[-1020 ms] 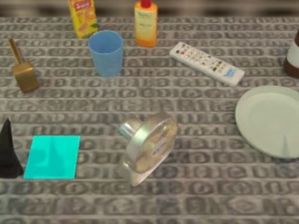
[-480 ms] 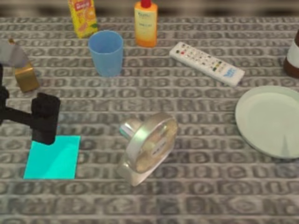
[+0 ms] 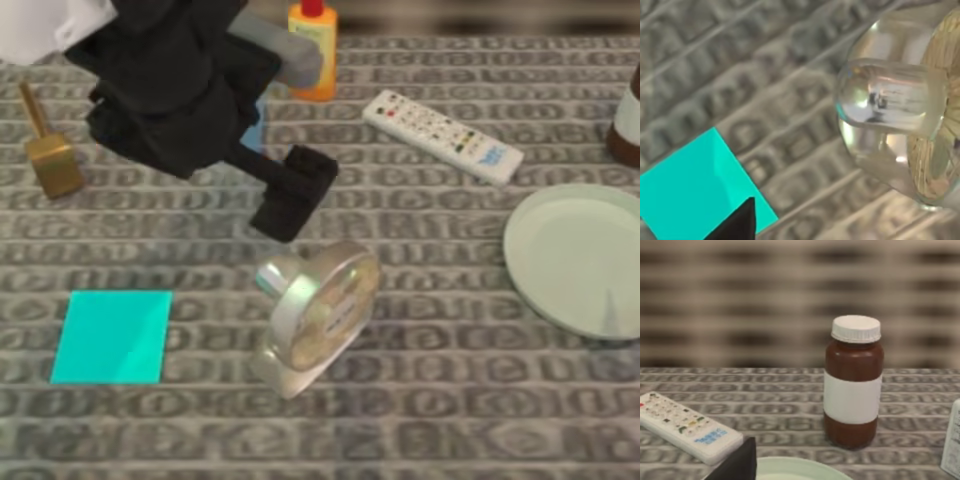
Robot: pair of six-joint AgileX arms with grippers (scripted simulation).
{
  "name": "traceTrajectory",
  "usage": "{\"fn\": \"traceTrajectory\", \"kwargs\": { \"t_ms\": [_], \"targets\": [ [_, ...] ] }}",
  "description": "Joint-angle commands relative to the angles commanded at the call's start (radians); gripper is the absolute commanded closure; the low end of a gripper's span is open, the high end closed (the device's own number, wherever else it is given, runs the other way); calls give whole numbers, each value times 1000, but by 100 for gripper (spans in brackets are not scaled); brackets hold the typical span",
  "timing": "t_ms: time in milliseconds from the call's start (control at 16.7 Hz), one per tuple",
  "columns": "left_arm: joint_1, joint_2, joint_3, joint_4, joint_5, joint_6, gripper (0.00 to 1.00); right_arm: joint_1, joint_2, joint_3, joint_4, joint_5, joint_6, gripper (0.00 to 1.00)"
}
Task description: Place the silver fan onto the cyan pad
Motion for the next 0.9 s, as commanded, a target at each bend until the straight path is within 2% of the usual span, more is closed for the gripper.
{"fn": "traceTrajectory", "kwargs": {
  "t_ms": [360,900],
  "targets": [
    [-122,340,337,-247,0,-6,0,0,0,0,0,0,0,0],
    [-132,373,353,-254,0,-5,0,0,0,0,0,0,0,0]
  ]
}}
